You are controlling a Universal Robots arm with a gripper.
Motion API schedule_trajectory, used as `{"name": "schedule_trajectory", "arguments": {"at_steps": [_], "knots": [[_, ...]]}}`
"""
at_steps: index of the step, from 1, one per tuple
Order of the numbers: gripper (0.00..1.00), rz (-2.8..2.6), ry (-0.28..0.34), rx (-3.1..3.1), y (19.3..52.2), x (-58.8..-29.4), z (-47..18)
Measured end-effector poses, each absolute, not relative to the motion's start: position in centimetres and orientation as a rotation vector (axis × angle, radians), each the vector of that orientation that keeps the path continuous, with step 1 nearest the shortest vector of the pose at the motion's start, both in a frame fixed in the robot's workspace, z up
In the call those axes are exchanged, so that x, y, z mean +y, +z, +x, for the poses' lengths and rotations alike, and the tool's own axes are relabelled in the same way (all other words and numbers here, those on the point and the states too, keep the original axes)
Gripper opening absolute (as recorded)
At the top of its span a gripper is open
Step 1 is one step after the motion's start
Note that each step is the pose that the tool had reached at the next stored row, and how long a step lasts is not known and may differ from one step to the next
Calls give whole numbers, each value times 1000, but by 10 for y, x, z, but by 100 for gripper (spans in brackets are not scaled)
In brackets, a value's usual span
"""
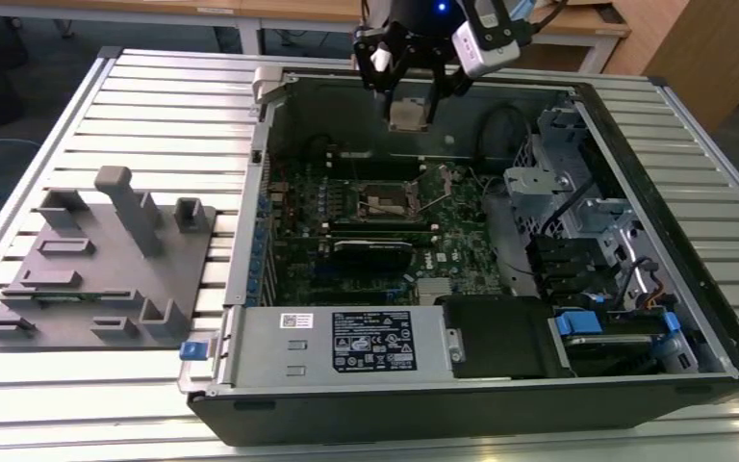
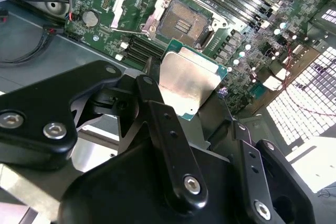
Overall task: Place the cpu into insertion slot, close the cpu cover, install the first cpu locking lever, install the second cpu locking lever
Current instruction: 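Place the cpu into insertion slot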
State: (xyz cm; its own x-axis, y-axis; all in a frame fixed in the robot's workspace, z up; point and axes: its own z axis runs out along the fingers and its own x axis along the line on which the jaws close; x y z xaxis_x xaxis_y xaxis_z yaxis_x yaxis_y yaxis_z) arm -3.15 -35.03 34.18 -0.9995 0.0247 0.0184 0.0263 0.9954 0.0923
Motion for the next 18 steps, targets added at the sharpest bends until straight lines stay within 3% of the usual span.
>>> {"name": "schedule_trajectory", "arguments": {"at_steps": [18], "knots": [[54,-40,-145,-3125,326,-350,-32]]}}
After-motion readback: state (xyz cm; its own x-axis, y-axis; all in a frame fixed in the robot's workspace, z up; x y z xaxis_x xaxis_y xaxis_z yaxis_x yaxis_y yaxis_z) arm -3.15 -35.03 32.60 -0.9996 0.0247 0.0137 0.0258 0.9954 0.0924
